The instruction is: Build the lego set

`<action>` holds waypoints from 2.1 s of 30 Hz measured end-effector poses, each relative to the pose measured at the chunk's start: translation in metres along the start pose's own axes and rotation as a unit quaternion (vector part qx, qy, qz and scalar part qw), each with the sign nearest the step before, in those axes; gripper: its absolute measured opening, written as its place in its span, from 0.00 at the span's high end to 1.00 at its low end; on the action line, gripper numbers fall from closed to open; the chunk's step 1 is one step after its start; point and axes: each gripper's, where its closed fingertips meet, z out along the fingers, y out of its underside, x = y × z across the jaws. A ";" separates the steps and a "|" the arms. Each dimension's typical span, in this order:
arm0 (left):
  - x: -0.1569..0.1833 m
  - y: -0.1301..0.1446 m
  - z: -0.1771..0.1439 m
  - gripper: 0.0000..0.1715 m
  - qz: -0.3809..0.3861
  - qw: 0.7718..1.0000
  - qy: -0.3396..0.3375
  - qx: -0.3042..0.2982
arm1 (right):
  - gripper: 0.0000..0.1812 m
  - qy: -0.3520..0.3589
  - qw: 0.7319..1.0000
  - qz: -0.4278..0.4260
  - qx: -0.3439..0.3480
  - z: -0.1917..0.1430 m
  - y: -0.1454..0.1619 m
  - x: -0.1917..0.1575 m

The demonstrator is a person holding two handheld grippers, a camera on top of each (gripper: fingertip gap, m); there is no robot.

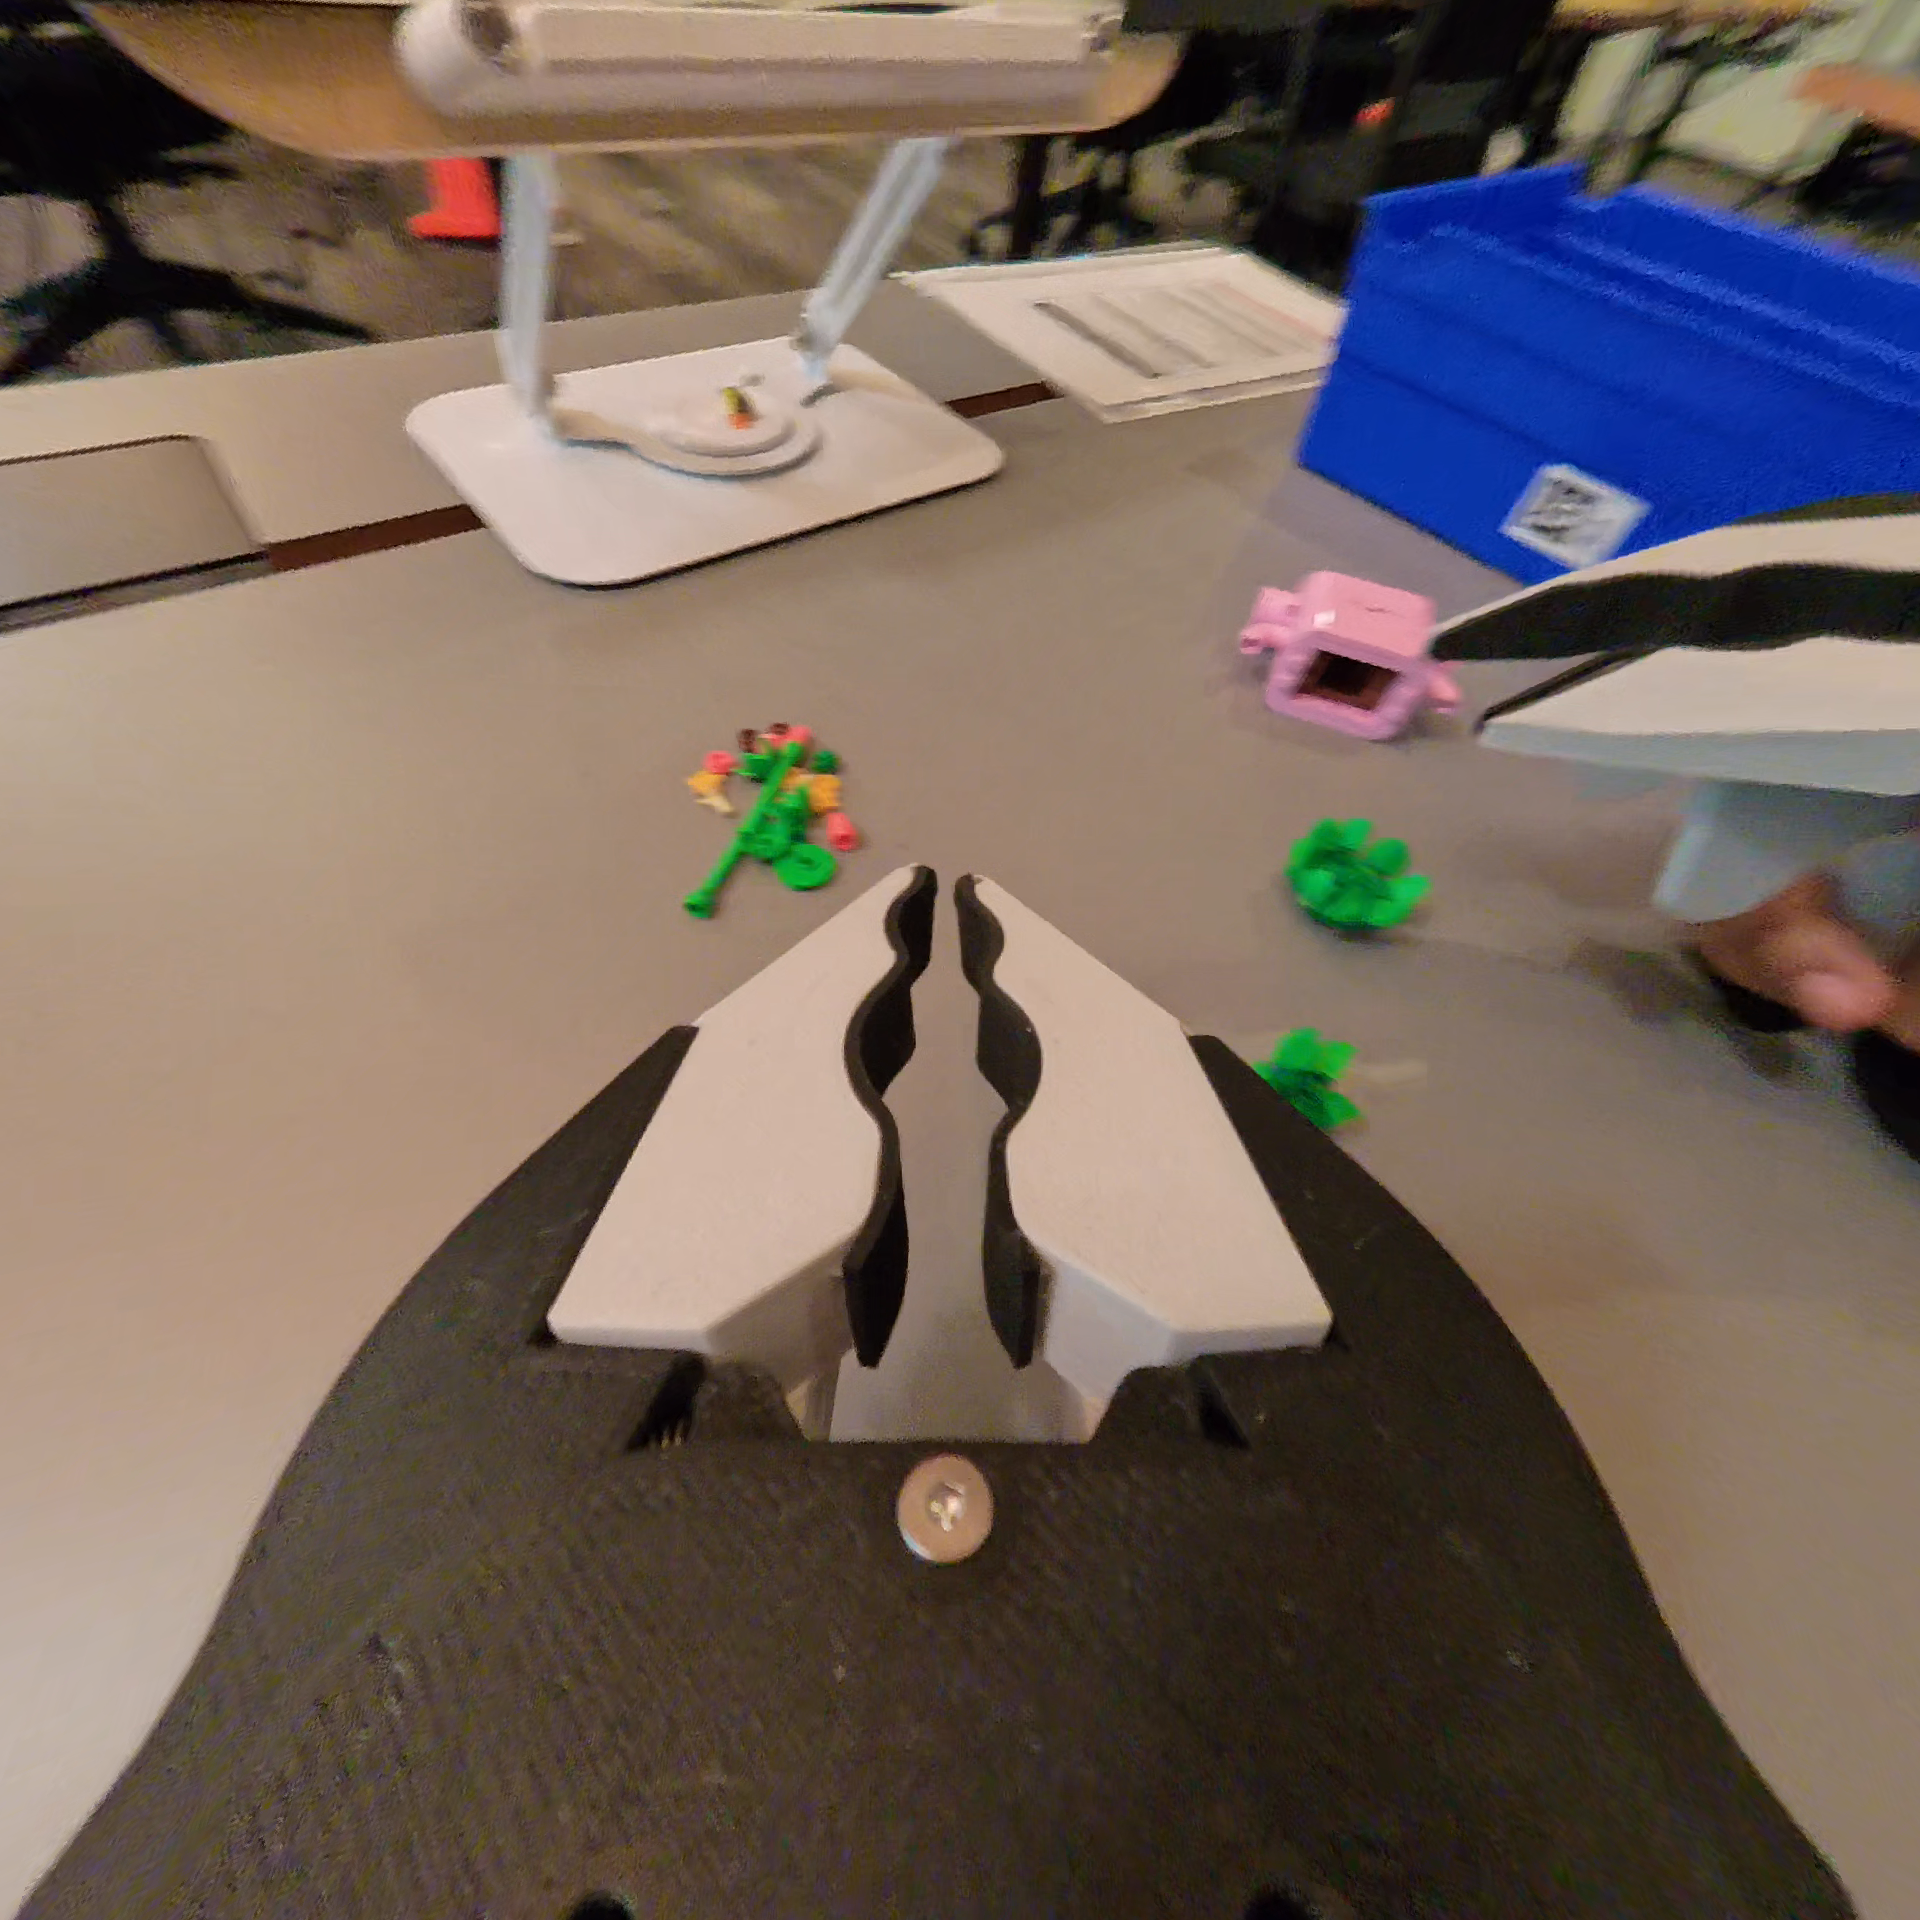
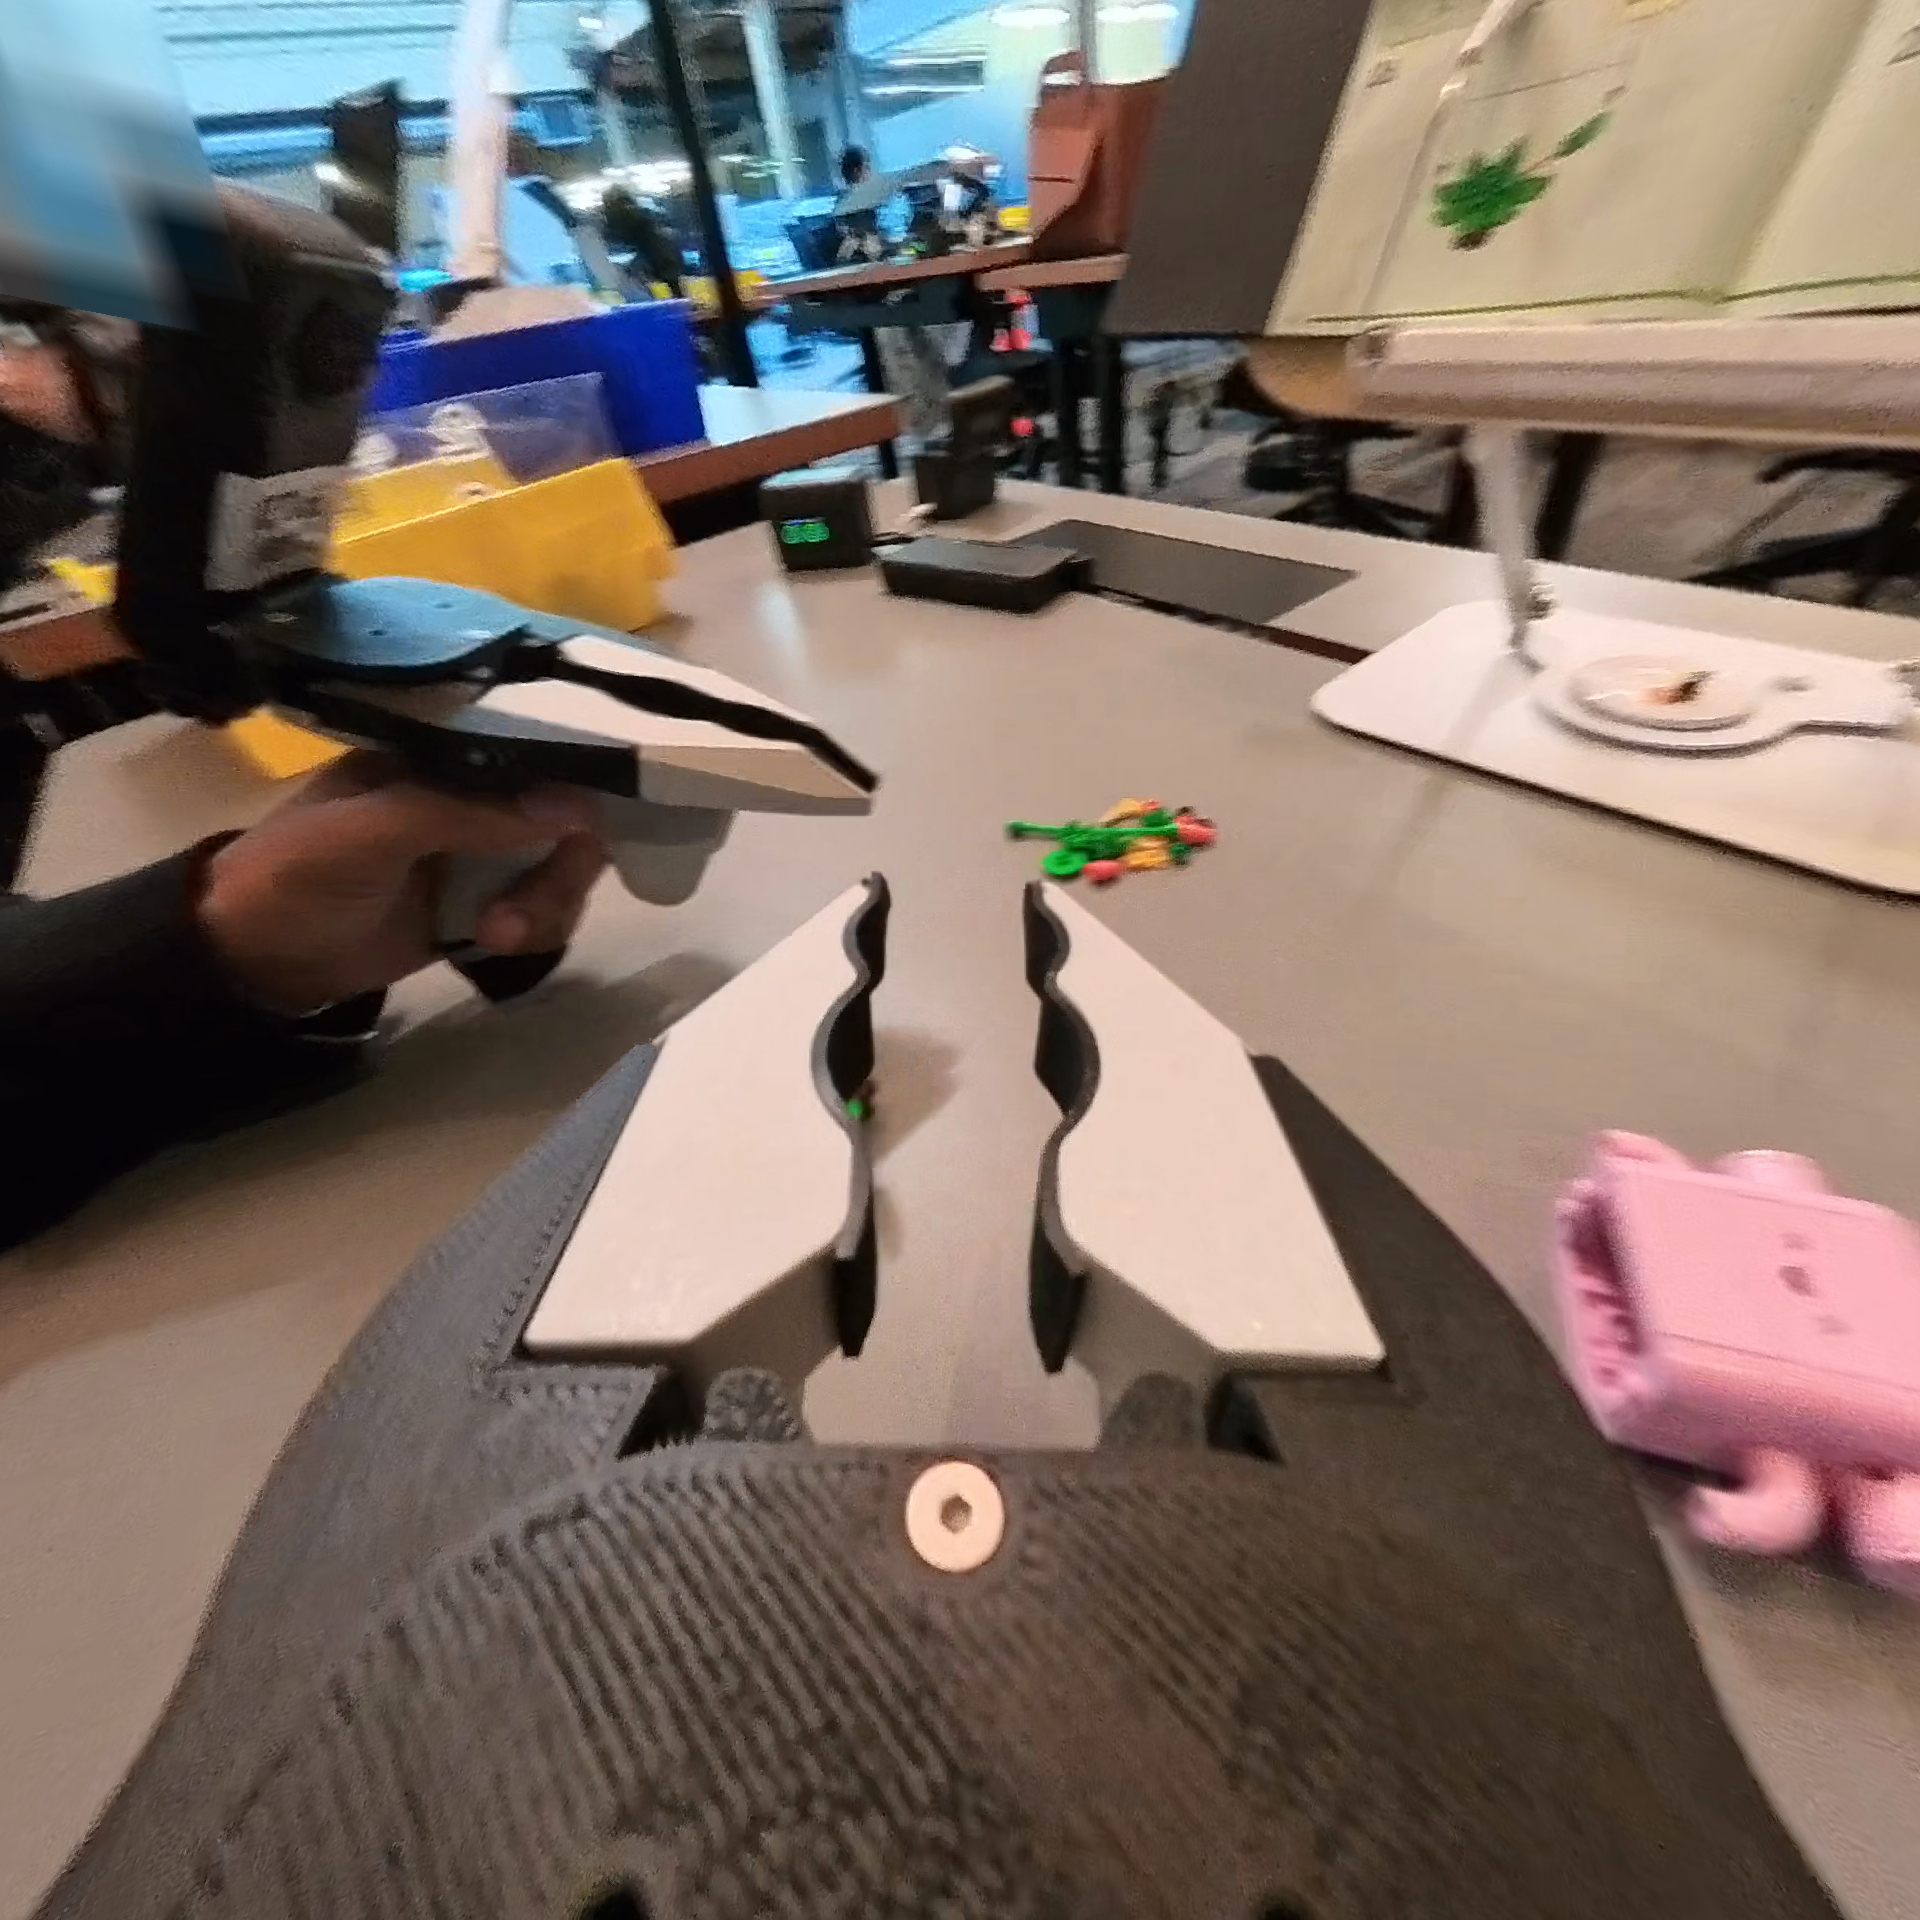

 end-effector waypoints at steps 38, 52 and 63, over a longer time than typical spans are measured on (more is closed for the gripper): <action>0.063 0.048 -0.009 0.96 -0.111 0.941 0.286 -0.141 | 0.89 -0.003 0.985 -0.152 -0.087 0.010 0.038 -0.026; 0.055 0.023 -0.020 0.96 -0.334 0.852 0.393 -0.092 | 0.79 0.004 0.966 -0.232 -0.114 0.016 0.050 -0.037; 0.073 0.010 -0.045 0.97 -0.342 0.791 0.500 -0.081 | 0.77 -0.029 0.964 -0.252 -0.077 0.012 0.041 -0.050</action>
